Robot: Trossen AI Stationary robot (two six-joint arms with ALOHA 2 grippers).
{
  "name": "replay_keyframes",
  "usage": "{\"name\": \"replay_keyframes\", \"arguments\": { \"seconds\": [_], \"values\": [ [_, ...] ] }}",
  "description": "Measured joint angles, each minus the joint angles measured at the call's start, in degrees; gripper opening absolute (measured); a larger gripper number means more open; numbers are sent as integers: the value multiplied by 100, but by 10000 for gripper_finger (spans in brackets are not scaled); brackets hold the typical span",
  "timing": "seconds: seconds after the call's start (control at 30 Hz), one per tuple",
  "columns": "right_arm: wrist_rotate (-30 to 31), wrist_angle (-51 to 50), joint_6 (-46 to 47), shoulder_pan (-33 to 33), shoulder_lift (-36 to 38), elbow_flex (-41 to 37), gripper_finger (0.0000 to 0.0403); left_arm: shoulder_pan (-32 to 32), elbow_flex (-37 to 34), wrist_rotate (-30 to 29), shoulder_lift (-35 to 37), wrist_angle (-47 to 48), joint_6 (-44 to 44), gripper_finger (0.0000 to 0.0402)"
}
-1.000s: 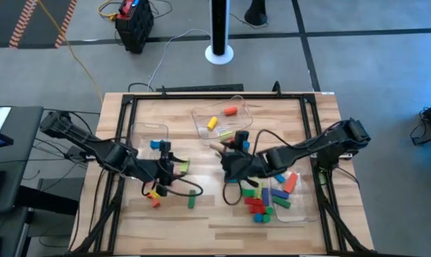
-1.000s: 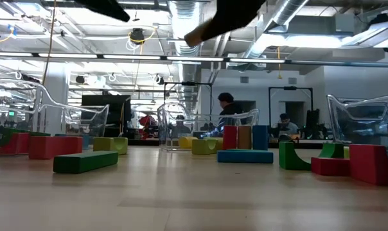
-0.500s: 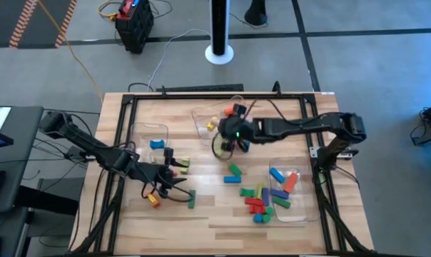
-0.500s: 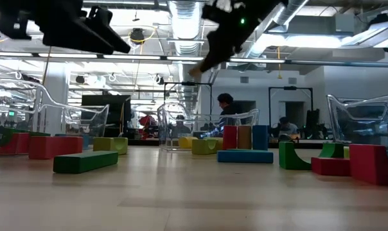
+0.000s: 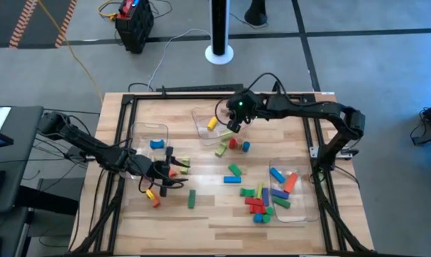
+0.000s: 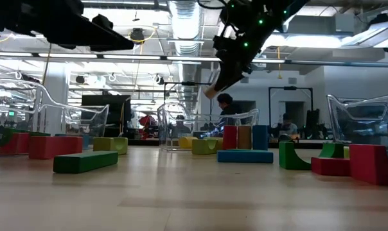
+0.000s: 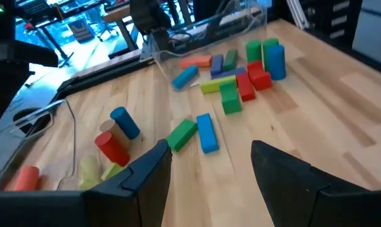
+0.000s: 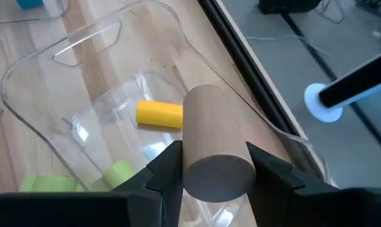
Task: Sort blocks by size
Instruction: Put the brown cylindrical block into the top transparent bin
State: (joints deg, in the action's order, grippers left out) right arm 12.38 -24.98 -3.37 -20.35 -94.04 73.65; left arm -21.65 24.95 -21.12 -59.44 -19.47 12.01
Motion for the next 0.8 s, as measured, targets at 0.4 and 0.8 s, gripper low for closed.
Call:
{"name": "replay_keyframes", "arguments": {
  "seconds": [0.4,0.8],
  "values": [
    [-327,-453,-89,-144,0,0,168,-40,4,7,-186,-60,-593,212],
    [-820,-515,61,-235,-107,2,168,-55,7,35,-945,-784,-584,212]
  ]
}}
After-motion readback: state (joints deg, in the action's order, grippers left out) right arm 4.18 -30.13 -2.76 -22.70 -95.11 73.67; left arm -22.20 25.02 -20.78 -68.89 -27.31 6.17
